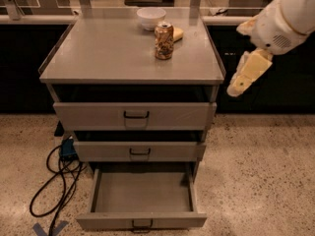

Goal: Place orange can into bottom drawer

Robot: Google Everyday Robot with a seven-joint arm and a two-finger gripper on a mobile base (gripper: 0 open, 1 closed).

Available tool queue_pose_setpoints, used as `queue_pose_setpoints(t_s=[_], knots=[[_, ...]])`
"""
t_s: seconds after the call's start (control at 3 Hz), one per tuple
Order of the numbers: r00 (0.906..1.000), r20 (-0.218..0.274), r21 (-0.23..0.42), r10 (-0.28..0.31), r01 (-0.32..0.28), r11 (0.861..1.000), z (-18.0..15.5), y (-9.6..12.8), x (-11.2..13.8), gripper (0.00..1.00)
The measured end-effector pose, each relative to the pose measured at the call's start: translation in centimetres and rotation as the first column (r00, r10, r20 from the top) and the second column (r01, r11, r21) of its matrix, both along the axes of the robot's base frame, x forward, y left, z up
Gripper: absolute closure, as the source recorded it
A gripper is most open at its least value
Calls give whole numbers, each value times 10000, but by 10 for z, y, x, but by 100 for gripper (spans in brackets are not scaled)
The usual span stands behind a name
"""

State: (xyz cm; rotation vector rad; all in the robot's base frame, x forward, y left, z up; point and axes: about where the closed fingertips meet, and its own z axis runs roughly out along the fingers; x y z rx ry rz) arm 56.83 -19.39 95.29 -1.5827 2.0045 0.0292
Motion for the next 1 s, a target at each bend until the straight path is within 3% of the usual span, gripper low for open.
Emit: queue_pose_setpoints(t_s=[0.33,0.67,1.0], knots=[[9967,-643,-942,496,-556,9940,-12,17,-5,0],[9967,-642,-939,502,-561,9940,-12,17,-5,0],[9909,-559,-286,1228,-1246,9918,-20,36,18,0]])
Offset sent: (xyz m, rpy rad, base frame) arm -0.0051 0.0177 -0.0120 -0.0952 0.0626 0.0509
